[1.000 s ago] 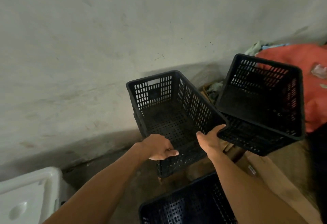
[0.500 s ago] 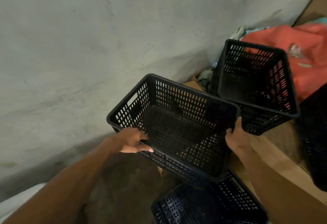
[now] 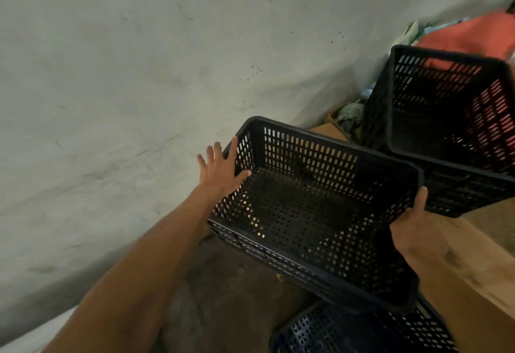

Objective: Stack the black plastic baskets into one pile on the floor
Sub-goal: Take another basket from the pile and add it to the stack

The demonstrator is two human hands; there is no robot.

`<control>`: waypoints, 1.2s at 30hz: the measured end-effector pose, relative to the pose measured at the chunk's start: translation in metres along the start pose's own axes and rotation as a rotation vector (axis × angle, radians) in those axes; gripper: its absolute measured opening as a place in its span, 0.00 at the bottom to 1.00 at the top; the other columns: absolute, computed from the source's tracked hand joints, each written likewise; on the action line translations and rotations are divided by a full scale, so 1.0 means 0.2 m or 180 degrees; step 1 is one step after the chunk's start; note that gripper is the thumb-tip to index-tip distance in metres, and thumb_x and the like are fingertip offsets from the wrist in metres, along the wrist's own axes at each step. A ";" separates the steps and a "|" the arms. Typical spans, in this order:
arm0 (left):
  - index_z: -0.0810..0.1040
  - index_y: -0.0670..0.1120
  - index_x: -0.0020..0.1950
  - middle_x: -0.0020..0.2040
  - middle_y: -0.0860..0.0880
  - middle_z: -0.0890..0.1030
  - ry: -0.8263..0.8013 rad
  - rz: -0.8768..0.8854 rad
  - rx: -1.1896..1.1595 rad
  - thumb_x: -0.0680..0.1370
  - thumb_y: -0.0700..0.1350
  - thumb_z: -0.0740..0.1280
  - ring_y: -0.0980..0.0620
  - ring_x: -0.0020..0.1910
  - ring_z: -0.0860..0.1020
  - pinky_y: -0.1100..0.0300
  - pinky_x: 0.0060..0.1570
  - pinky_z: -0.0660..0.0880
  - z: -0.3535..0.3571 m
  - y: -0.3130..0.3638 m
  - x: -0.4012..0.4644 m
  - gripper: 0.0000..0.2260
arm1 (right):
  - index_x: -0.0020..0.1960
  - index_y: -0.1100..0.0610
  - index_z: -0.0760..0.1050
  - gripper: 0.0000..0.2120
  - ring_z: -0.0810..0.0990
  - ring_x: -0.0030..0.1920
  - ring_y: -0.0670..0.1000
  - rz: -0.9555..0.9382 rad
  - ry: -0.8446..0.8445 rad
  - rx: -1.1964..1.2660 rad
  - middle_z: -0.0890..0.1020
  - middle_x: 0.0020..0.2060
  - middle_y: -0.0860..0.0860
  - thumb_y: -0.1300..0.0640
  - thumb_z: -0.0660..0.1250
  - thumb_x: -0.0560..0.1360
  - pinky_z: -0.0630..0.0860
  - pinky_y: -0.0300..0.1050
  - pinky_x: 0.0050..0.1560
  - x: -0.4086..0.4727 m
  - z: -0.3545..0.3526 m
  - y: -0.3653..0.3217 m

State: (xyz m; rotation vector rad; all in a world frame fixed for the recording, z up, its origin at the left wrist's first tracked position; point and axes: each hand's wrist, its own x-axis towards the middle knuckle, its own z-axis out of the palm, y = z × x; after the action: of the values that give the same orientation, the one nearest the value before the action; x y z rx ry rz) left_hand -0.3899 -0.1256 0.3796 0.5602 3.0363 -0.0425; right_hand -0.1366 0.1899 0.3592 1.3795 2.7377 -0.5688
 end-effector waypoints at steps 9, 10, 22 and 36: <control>0.44 0.60 0.80 0.46 0.40 0.82 0.0071 0.0052 -0.0314 0.83 0.56 0.53 0.41 0.41 0.80 0.49 0.41 0.74 0.14 -0.16 0.09 0.27 | 0.79 0.61 0.51 0.31 0.80 0.49 0.66 -0.0250 0.0071 -0.0101 0.79 0.53 0.70 0.59 0.59 0.80 0.71 0.56 0.48 -0.03 -0.13 -0.07; 0.47 0.62 0.80 0.47 0.40 0.82 0.0138 -0.0010 -0.0478 0.83 0.55 0.54 0.40 0.44 0.80 0.49 0.43 0.75 0.15 -0.18 0.08 0.26 | 0.79 0.60 0.51 0.30 0.80 0.49 0.66 -0.0201 0.0089 -0.0115 0.79 0.54 0.69 0.58 0.58 0.80 0.71 0.56 0.47 0.00 -0.09 -0.06; 0.48 0.66 0.78 0.52 0.39 0.83 0.0323 -0.0004 -0.1156 0.82 0.52 0.60 0.34 0.48 0.80 0.49 0.40 0.73 0.23 -0.23 -0.04 0.29 | 0.80 0.46 0.34 0.35 0.70 0.28 0.54 0.0008 0.0120 -0.0052 0.77 0.33 0.58 0.51 0.54 0.83 0.68 0.46 0.33 0.13 0.07 0.10; 0.42 0.59 0.80 0.47 0.39 0.81 0.0202 -0.0857 -0.0667 0.81 0.51 0.63 0.38 0.41 0.80 0.50 0.38 0.71 0.21 0.03 -0.74 0.36 | 0.79 0.46 0.34 0.36 0.76 0.32 0.58 -0.0805 0.0170 -0.0314 0.82 0.38 0.58 0.49 0.55 0.83 0.66 0.46 0.30 0.20 0.01 0.41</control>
State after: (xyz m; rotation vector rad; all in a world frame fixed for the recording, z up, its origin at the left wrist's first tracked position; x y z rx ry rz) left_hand -0.2486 -0.1745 0.3453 0.1390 3.1006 0.2838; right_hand -0.0981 0.2645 0.3247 1.0512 2.9607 -0.4028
